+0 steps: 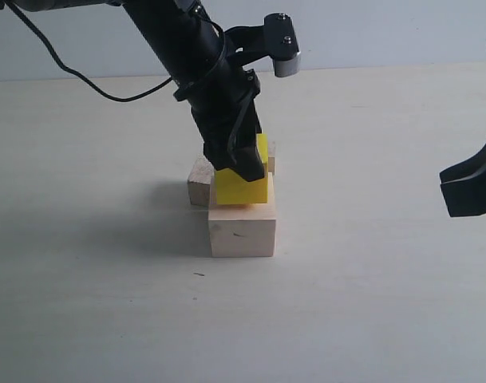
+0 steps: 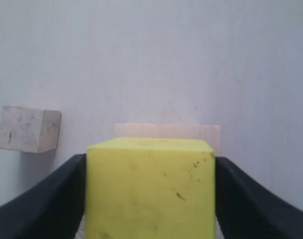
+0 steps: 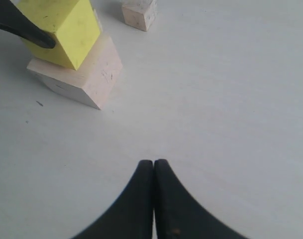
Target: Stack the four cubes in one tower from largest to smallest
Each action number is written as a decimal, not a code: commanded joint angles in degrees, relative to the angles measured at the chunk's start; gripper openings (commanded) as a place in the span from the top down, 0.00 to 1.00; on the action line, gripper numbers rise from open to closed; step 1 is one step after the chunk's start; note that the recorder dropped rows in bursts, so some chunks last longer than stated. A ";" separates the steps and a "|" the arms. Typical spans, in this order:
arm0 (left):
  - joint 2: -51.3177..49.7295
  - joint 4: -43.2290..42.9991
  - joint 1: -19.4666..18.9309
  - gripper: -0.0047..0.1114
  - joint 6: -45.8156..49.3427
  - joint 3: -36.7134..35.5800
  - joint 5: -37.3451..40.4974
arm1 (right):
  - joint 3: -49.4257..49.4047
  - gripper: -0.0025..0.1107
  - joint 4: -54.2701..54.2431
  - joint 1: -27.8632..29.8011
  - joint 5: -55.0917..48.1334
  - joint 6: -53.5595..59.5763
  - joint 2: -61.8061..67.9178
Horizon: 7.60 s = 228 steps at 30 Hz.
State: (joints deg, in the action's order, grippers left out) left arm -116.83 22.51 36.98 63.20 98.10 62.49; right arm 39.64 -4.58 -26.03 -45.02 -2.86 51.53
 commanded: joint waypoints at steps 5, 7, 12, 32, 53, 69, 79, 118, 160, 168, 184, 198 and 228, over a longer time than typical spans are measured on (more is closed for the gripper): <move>0.22 -0.75 0.21 0.96 -2.13 0.52 0.30 | -0.19 0.98 -0.17 0.03 1.01 0.28 -0.20; 0.22 -0.73 0.21 0.96 -2.13 0.52 0.10 | -0.19 0.98 -0.17 0.03 1.01 0.28 -0.20; 0.22 -0.73 0.29 0.96 -2.13 0.52 0.15 | -0.19 0.98 -0.06 0.03 1.01 0.28 -0.20; 1.44 0.50 0.44 0.96 -2.27 -2.96 -2.98 | -0.19 0.98 0.06 0.03 1.25 0.28 -0.20; 1.55 1.91 0.44 0.54 -0.24 -2.96 -1.03 | -0.19 0.98 0.06 0.03 1.25 0.28 -0.20; 1.57 -0.48 0.44 0.38 -0.24 -2.96 -0.35 | -0.19 0.98 0.06 0.03 1.37 0.28 -0.20; 1.57 -0.88 0.44 0.38 -0.13 -2.96 0.53 | -0.19 0.98 0.06 0.03 1.37 0.28 -0.20; 15.45 -16.85 -4.62 0.96 -18.06 -2.85 2.77 | -0.19 0.98 0.06 0.03 1.26 0.28 -0.20; -6.92 20.67 -20.49 0.96 -10.68 -4.34 -2.78 | -0.19 0.98 0.69 0.03 1.98 0.28 -0.20; -7.45 21.41 -18.21 0.96 -9.85 -4.34 -2.78 | -0.19 0.98 0.70 0.03 2.43 0.28 -0.20; -10.57 18.74 -17.04 0.96 -10.31 -4.34 -3.81 | -0.19 0.98 0.70 0.03 2.31 0.28 -0.20; -10.94 12.09 -17.04 0.96 -12.63 -4.70 -6.51 | -0.19 0.98 0.70 0.03 2.31 0.28 -0.20; -5.80 -1.72 -22.99 0.96 -18.81 -9.28 -7.39 | -0.19 0.98 0.70 0.03 2.31 0.43 -0.20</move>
State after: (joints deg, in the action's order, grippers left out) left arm -123.68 24.24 14.26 44.91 90.76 55.77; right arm 39.64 -4.36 -26.03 -43.44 -2.79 51.53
